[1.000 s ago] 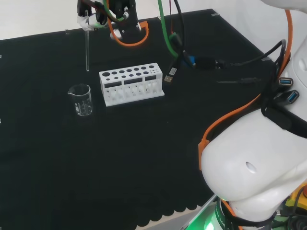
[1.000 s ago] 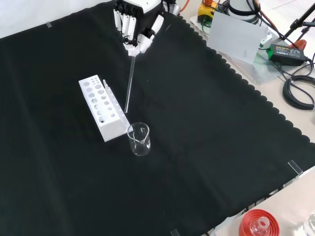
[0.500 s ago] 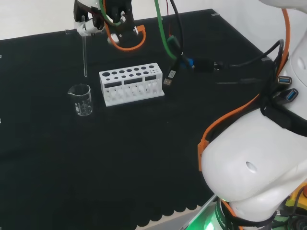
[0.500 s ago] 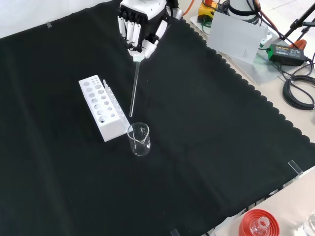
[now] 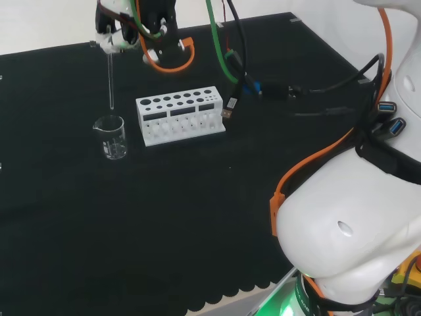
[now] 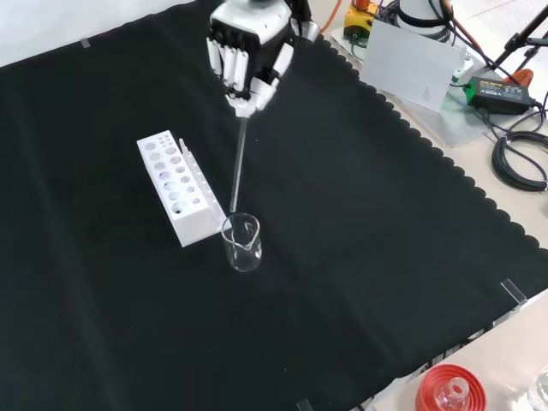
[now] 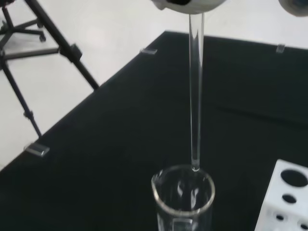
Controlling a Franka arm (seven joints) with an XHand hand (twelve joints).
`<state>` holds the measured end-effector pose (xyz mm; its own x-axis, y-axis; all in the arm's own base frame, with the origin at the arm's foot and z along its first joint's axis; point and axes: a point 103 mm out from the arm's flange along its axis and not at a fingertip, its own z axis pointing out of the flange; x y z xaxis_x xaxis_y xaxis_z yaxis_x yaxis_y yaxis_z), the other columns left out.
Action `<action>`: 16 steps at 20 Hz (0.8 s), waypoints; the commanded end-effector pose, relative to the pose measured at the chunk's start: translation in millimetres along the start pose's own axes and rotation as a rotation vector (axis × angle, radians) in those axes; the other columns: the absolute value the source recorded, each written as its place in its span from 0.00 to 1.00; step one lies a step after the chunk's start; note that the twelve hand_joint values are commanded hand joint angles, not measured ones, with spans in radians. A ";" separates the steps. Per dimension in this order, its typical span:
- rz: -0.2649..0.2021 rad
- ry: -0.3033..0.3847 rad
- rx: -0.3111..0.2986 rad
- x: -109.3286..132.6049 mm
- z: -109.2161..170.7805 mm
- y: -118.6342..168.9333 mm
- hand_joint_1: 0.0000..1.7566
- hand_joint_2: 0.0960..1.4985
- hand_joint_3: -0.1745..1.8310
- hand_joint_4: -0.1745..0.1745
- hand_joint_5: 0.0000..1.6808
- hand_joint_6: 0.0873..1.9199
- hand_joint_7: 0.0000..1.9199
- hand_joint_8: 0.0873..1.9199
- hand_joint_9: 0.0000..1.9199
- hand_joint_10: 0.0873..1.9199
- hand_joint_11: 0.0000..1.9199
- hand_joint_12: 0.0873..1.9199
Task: Stir in the beaker to the left of the white test tube rack with the glass rod.
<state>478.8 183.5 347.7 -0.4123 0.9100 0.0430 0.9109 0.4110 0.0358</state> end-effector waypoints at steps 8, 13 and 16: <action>-0.033 -0.032 0.057 42.9 19.8 12.3 0.75 0.66 0.07 0.00 0.70 0.18 0.69 0.32 0.93 0.09 0.79 0.31; -0.038 -0.020 0.075 43.3 27.4 12.6 0.75 0.66 0.07 0.00 0.70 0.18 0.69 0.32 0.93 0.09 0.79 0.31; -0.032 -0.019 0.083 40.8 29.2 15.2 0.75 0.66 0.07 0.00 0.70 0.18 0.69 0.32 0.93 0.09 0.79 0.31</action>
<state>474.4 227.3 324.0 -0.4402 0.8977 0.0216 0.8970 0.4407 -0.0344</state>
